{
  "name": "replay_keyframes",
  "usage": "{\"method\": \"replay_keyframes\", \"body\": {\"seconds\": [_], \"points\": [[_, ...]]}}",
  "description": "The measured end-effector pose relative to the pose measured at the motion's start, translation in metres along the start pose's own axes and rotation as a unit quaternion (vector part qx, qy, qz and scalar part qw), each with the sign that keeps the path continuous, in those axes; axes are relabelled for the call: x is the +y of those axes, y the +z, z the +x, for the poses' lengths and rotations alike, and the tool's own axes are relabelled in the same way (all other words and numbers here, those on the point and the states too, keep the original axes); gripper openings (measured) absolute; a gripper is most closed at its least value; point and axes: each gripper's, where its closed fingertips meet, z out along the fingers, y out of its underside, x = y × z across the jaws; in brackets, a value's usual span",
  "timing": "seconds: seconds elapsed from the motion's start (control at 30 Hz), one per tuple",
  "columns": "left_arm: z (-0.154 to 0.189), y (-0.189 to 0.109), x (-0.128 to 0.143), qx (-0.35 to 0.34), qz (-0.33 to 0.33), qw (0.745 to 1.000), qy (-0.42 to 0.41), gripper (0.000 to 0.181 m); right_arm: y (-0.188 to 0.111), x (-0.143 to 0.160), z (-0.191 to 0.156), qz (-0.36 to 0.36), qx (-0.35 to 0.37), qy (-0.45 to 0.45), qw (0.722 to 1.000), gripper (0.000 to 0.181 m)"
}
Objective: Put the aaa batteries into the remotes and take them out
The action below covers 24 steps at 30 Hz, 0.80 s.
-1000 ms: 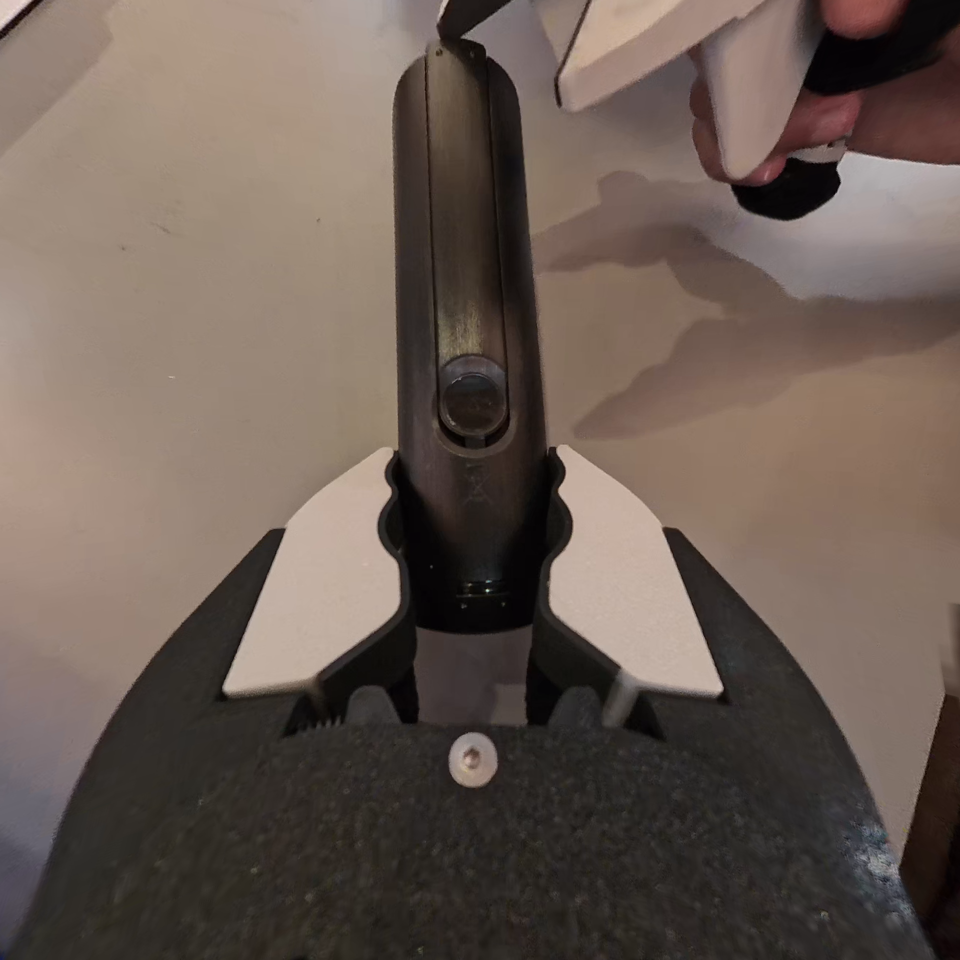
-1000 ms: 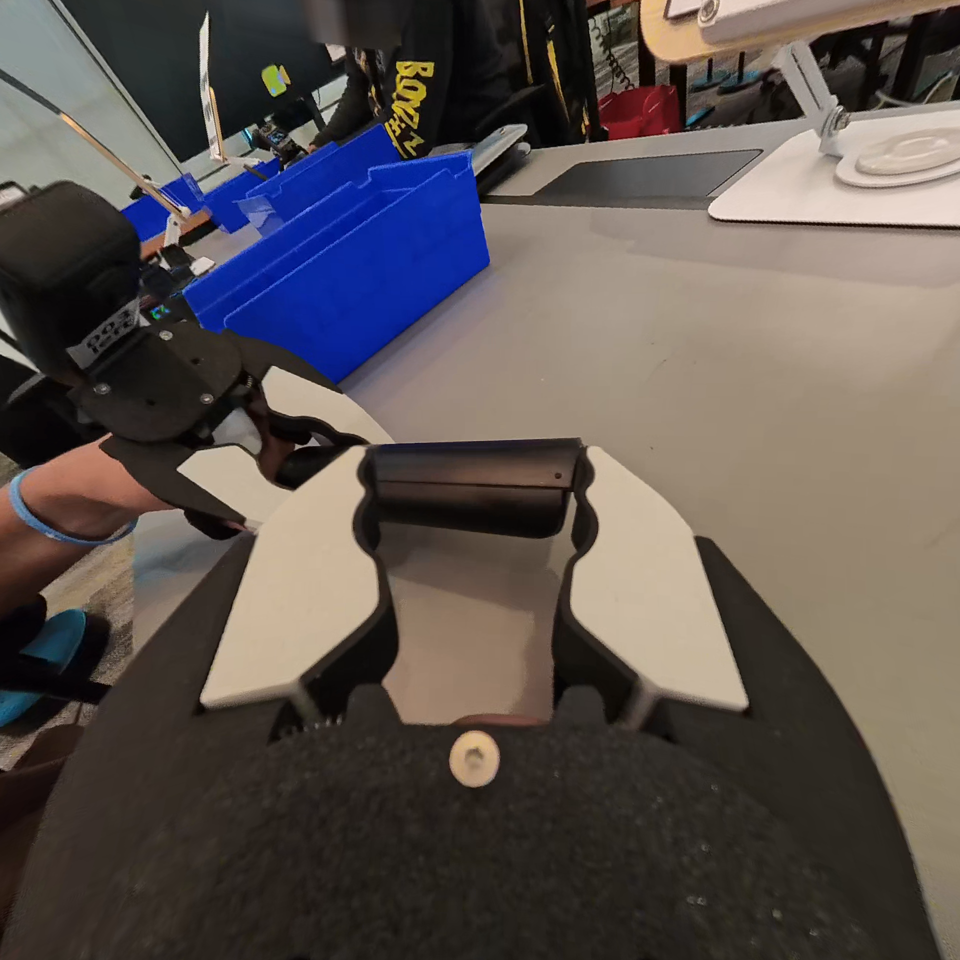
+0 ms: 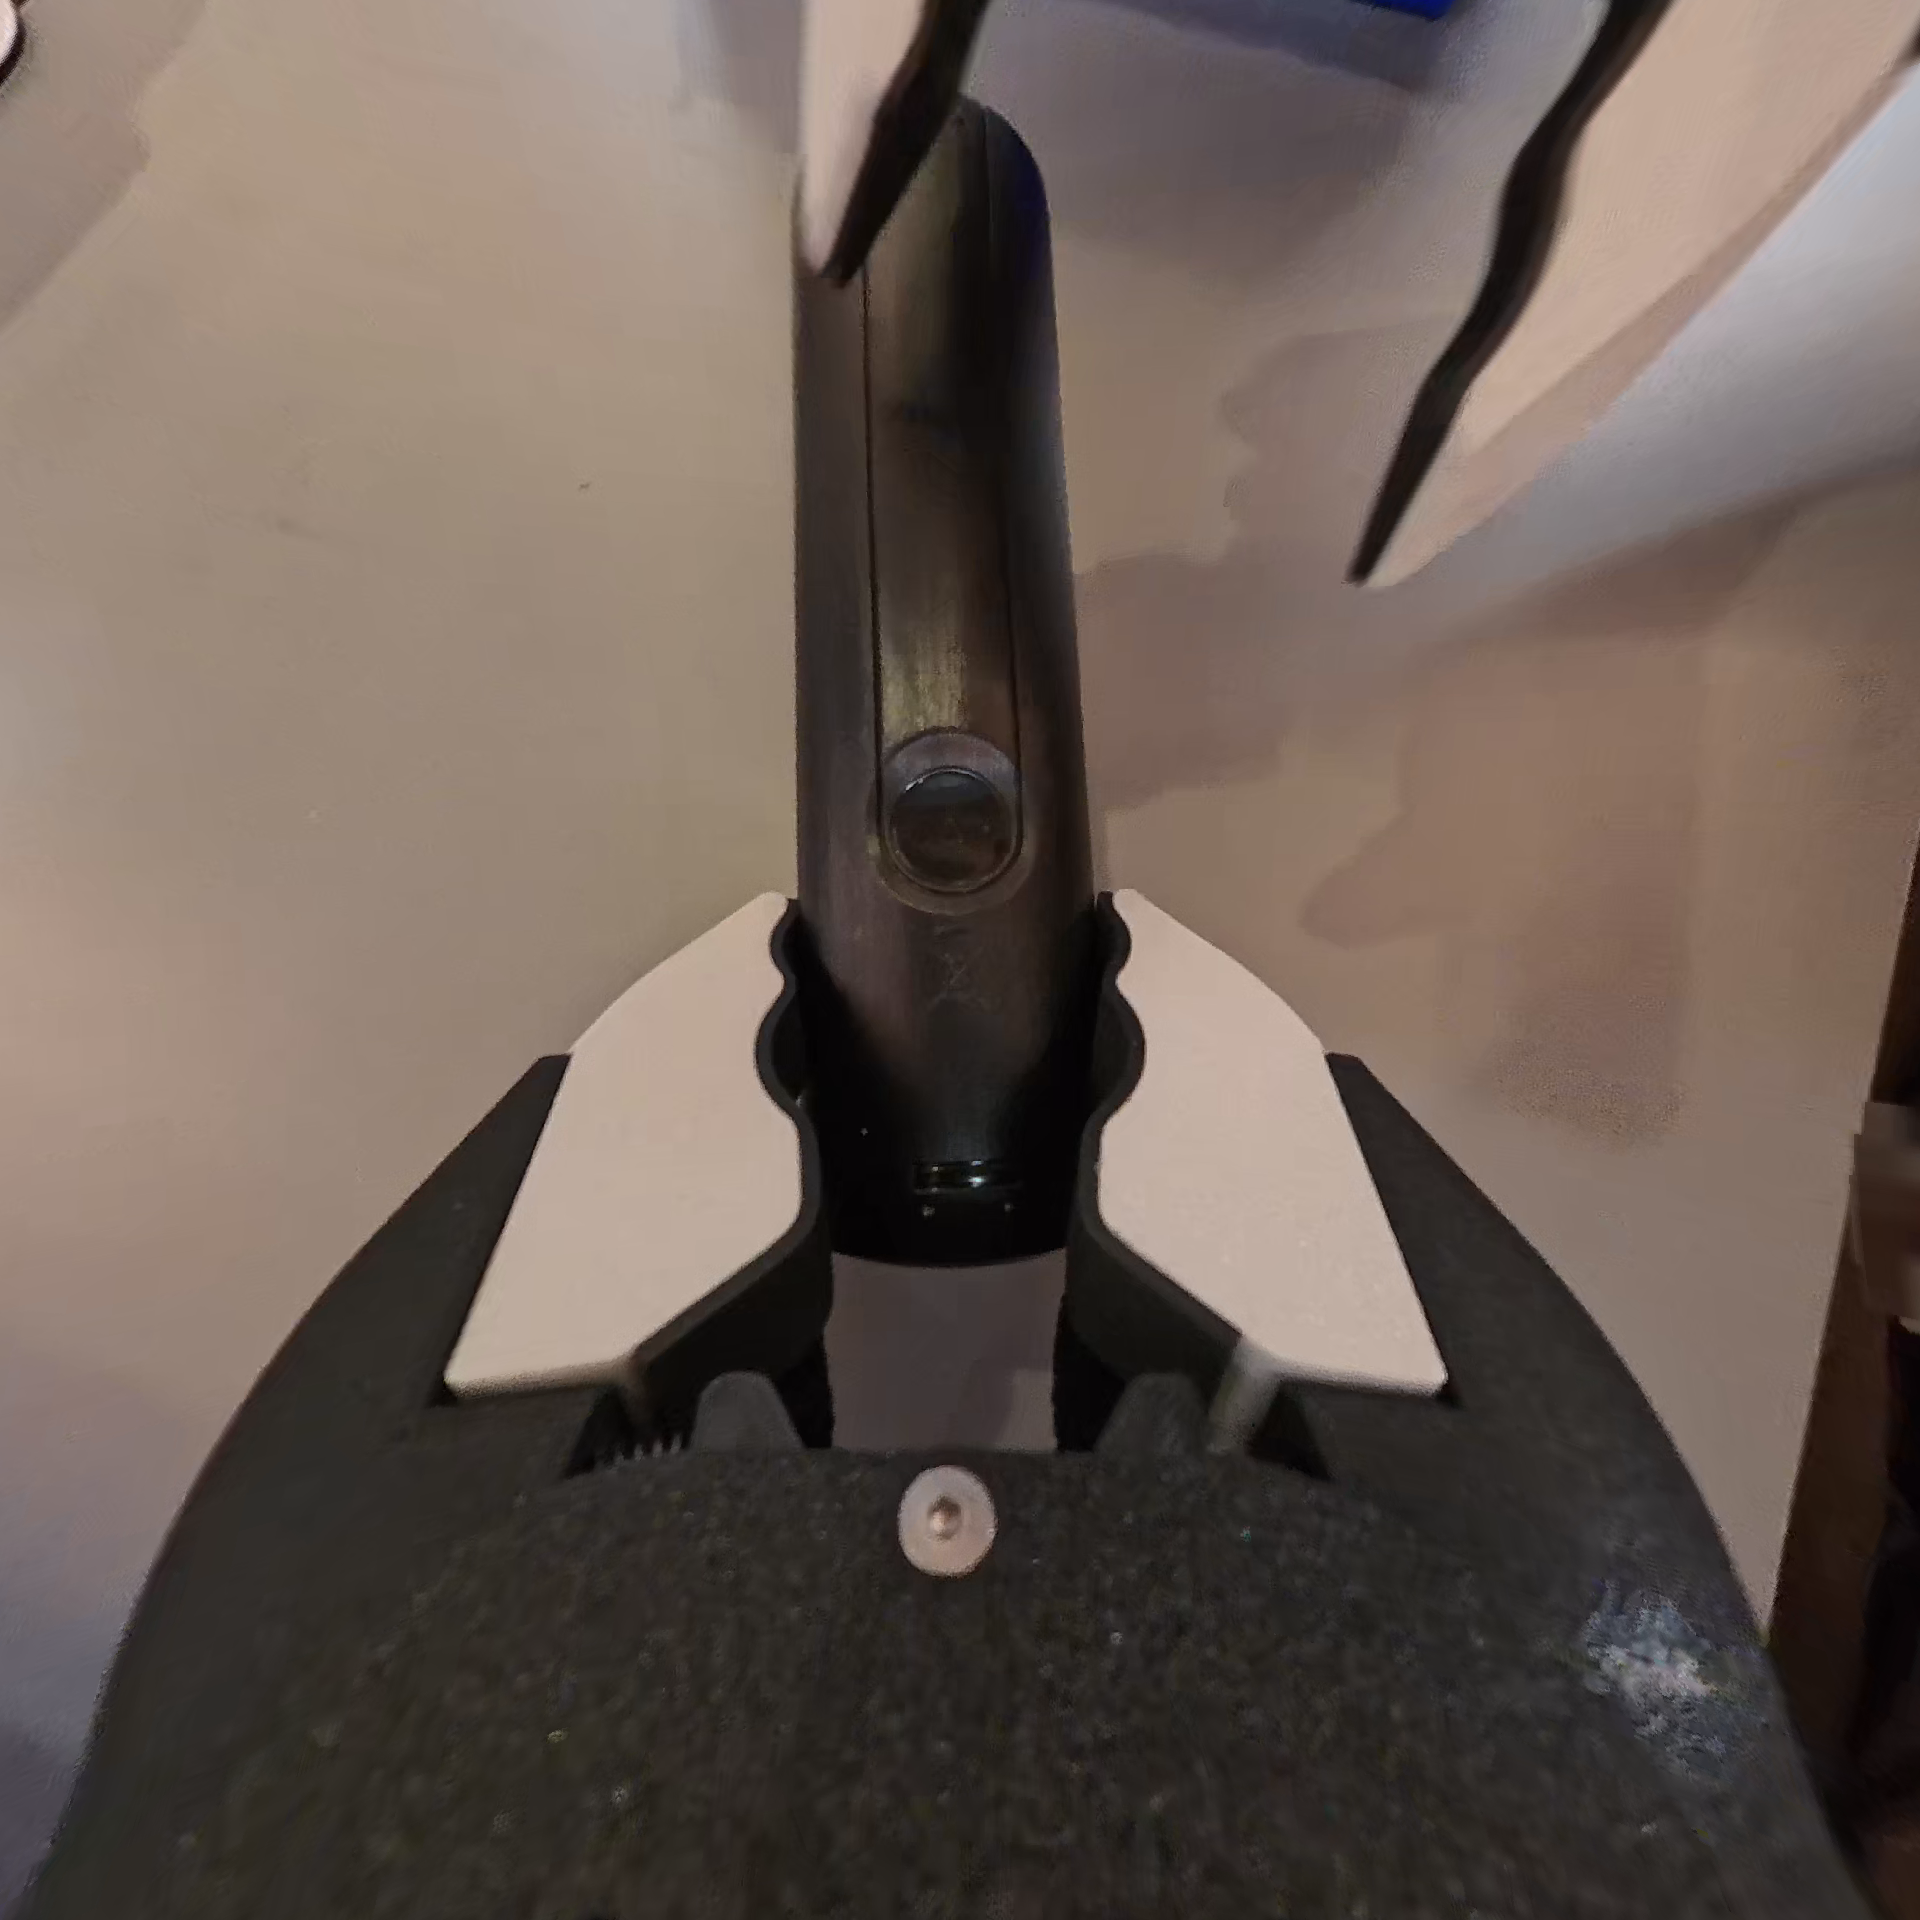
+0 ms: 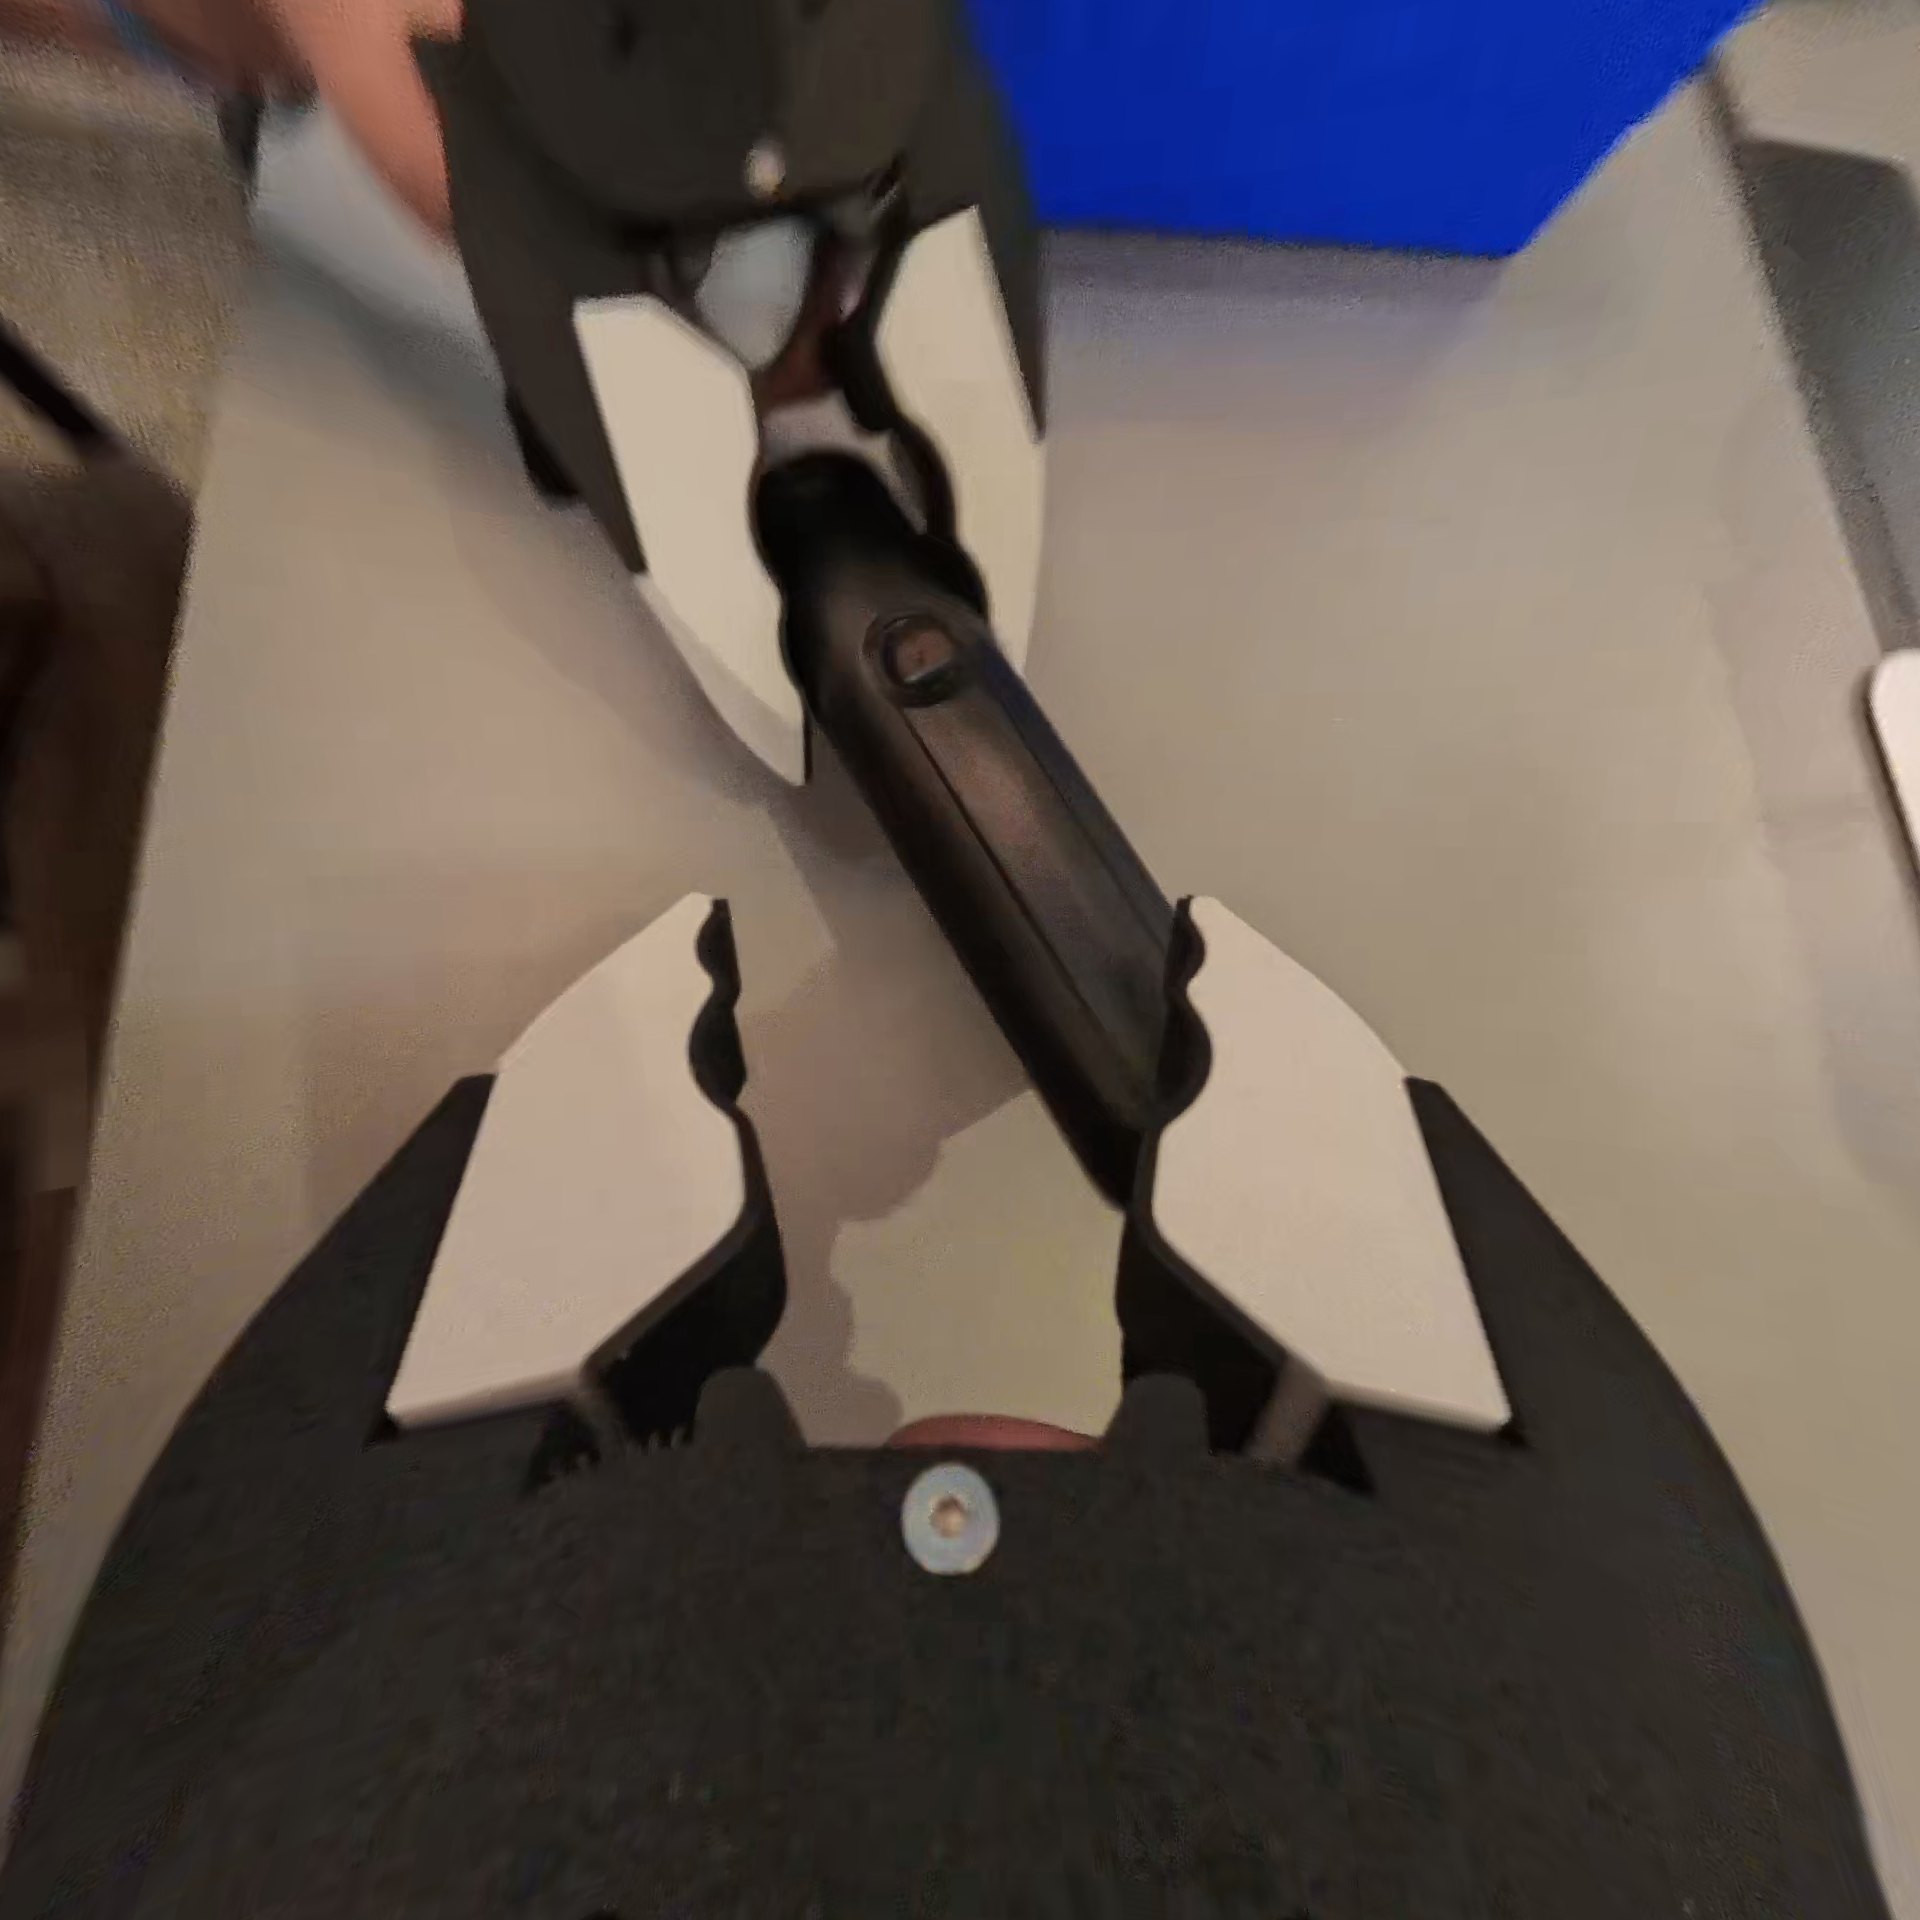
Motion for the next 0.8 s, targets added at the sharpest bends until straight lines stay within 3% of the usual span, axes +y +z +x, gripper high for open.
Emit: {"method": "replay_keyframes", "body": {"seconds": [0.2, 0.27, 0.37, 0.5, 0.6, 0.67, 0.73, 0.8], "points": [[0.016, -0.001, -0.008, 0.025, -0.012, 0.998, 0.048, 0.052, 0.025, 0.019, 0.005, -0.175, -0.054, -0.152, 0.971, 0.076], [0.017, -0.003, -0.012, 0.018, -0.014, 0.998, 0.056, 0.052, 0.028, 0.029, -0.002, -0.21, -0.096, -0.146, 0.962, 0.053], [0.016, -0.006, -0.016, 0.006, -0.002, 0.998, 0.065, 0.053, 0.024, 0.026, -0.002, -0.209, -0.081, -0.144, 0.964, 0.052], [0.01, -0.027, -0.036, -0.027, 0.08, 0.995, 0.051, 0.068, 0.007, 0.029, -0.002, -0.188, -0.049, -0.082, 0.978, 0.052], [-0.002, -0.058, -0.043, -0.074, 0.124, 0.989, 0.007, 0.077, -0.034, 0.038, 0.015, -0.179, 0.029, -0.02, 0.983, 0.052], [0.002, -0.072, -0.04, -0.071, 0.147, 0.986, -0.036, 0.078, -0.084, 0.037, 0.039, -0.149, 0.114, 0.036, 0.982, 0.052], [0.015, -0.072, -0.034, -0.041, 0.164, 0.982, -0.08, 0.075, -0.15, 0.046, 0.071, -0.122, 0.212, 0.126, 0.961, 0.052], [0.027, -0.062, -0.024, -0.023, 0.172, 0.978, -0.113, 0.074, -0.214, 0.069, 0.099, -0.084, 0.289, 0.24, 0.923, 0.052]]}}
